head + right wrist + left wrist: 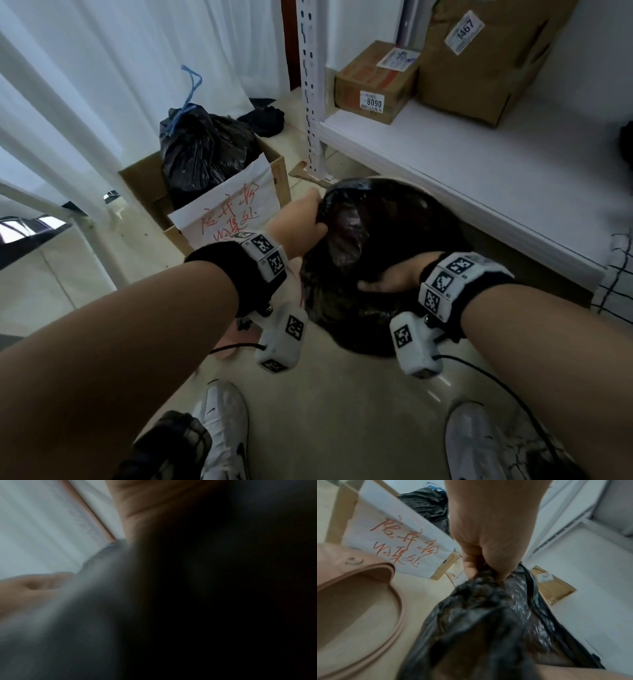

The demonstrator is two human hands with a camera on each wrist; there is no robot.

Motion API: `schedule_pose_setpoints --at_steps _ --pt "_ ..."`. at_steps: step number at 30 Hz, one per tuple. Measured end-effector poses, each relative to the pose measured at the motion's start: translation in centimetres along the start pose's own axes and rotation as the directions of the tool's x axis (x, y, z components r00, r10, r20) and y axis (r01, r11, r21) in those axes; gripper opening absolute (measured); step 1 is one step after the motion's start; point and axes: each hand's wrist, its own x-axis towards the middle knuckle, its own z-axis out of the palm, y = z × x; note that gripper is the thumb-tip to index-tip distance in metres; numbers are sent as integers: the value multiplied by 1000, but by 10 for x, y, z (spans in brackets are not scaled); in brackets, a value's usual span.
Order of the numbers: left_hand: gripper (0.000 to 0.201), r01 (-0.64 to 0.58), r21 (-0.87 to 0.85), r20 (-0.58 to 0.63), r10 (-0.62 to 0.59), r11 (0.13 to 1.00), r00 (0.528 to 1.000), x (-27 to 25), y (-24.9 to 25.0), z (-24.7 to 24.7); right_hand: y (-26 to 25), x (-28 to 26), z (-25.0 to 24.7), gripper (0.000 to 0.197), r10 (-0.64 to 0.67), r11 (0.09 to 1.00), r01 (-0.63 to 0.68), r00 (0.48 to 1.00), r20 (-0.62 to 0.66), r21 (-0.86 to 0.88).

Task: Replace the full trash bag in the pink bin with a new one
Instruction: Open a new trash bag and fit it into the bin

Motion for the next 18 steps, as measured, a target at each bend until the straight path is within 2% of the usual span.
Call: schedule_pose_setpoints --at_steps 1,2,3,4,5,7,10,11,12,13,15,17,18 --pt "24 -48 16 1 48 999 999 -2 2 -3 -4 -3 3 64 -18 999 19 1000 17 -37" --pt "27 -79 34 5 79 996 997 -3 4 -5 -8 -7 3 54 -51 997 45 995 -86 -69" --pt "29 -99 48 9 98 994 995 -4 5 -6 -10 -10 -1 44 -85 995 65 961 -264 -81" --pt "31 -104 54 10 104 993 995 -5 6 -7 -13 -16 -5 38 -92 996 76 894 -438 -56" --pt "31 -96 52 5 96 994 995 -4 6 -8 -16 -24 -10 33 -91 995 96 807 -583 -22" --pt "32 -66 48 -3 66 997 998 -4 5 -11 -17 -38 -19 25 -92 988 157 628 -773 10" --pt "30 -65 43 -13 66 997 998 -4 4 -17 -7 -52 -25 23 -75 976 219 371 -926 9" --pt "31 -83 53 -12 84 995 996 -4 3 -19 0 -52 -27 29 -45 979 203 308 -950 20" --pt "31 -106 75 -6 106 992 994 -5 3 -21 8 -49 -30 36 4 984 170 272 -962 52" --pt "31 -131 102 6 131 986 991 -6 4 -21 17 -47 -32 40 69 982 148 276 -959 113" --pt "30 -171 133 27 169 976 985 -7 4 -23 31 -42 -36 37 159 942 227 347 -924 247" --pt "28 -191 154 27 189 969 982 -7 3 -22 41 -40 -38 23 135 888 360 390 -911 285" --pt "27 -197 161 24 196 967 980 -6 3 -22 43 -41 -37 20 130 881 375 397 -908 290"
